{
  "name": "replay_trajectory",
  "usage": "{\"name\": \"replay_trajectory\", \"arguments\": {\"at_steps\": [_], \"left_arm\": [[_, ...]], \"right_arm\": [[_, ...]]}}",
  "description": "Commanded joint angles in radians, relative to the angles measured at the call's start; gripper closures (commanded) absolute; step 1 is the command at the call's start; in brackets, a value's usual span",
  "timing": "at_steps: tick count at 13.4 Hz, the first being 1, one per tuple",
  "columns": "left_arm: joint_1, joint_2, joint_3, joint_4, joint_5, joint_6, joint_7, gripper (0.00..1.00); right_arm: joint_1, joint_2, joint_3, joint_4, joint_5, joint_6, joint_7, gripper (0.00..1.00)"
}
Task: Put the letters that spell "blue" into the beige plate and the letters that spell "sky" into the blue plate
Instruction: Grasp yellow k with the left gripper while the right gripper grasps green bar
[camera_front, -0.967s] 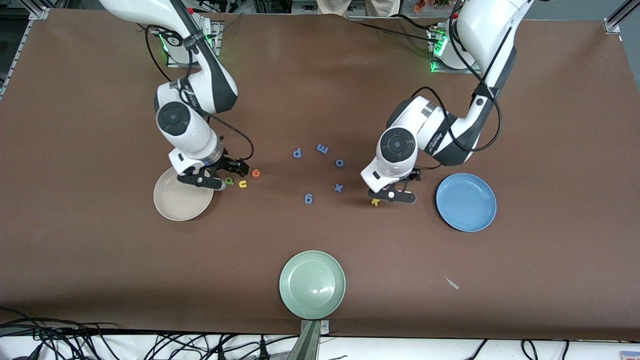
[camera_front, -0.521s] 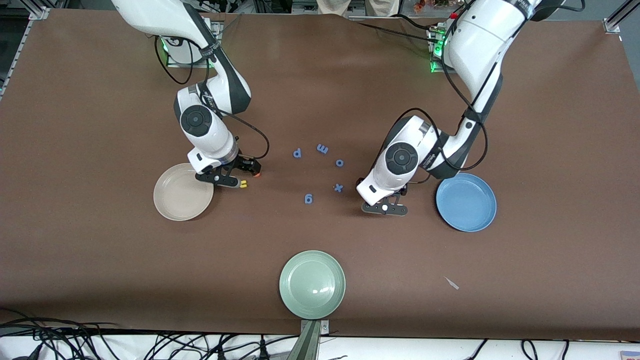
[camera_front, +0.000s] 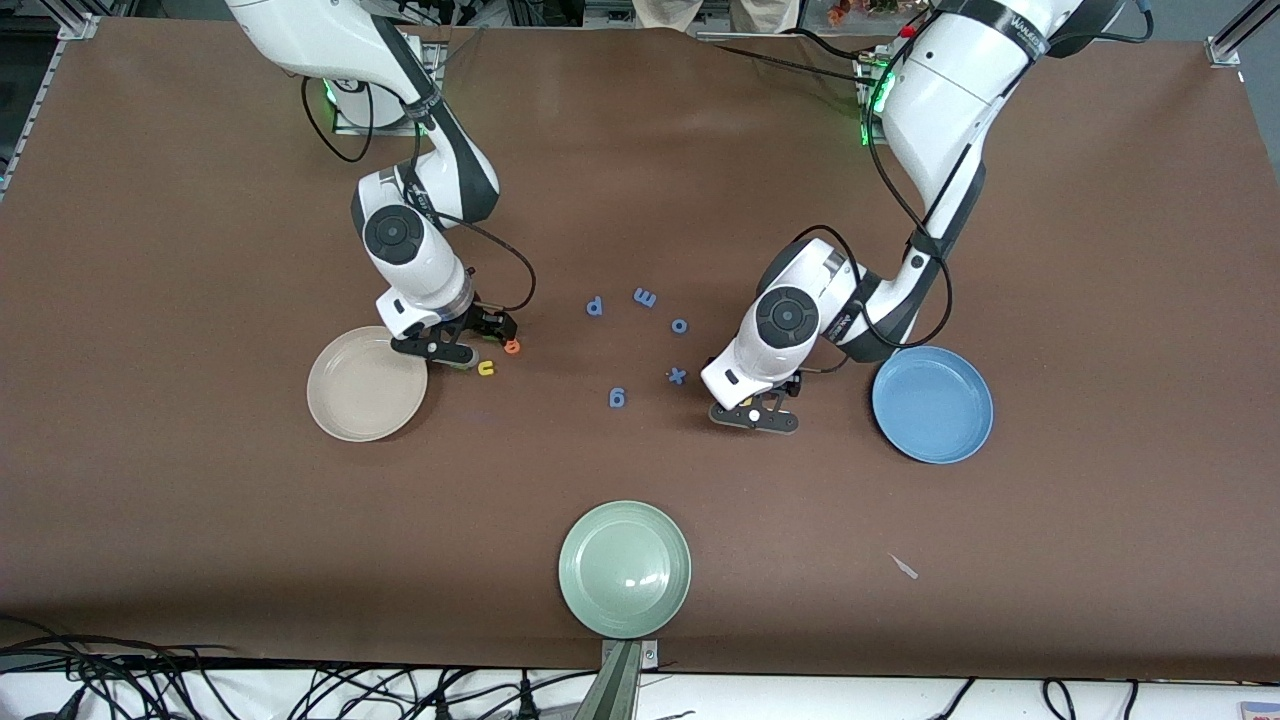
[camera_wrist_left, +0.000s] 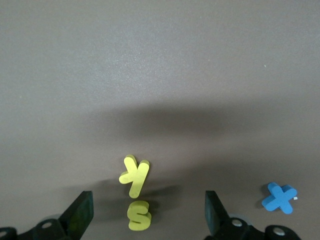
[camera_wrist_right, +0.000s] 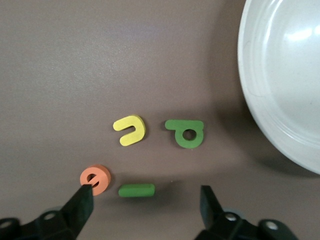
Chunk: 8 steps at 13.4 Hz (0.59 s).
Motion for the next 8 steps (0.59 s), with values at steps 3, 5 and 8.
{"name": "replay_trajectory", "arguments": {"at_steps": [3, 5, 8], "left_arm": [[0.001, 0.028, 0.006, 0.012, 0.024, 0.069, 0.076, 0.21], [0.005, 0.028, 0.007, 0.009, 0.024, 0.069, 0.105, 0.21], [0.005, 0.031, 0.009, 0.007, 0.024, 0.069, 0.118, 0.27]], "right_arm": [[0.014, 0.004, -0.001, -0.016, 0.004, 0.033, -0.014, 0.23], [0.015, 0.01, -0.001, -0.016, 0.004, 0.042, -0.014, 0.23], [0.012, 0.015, -0.001, -0.011, 0.005, 0.042, -0.016, 0.23]]}}
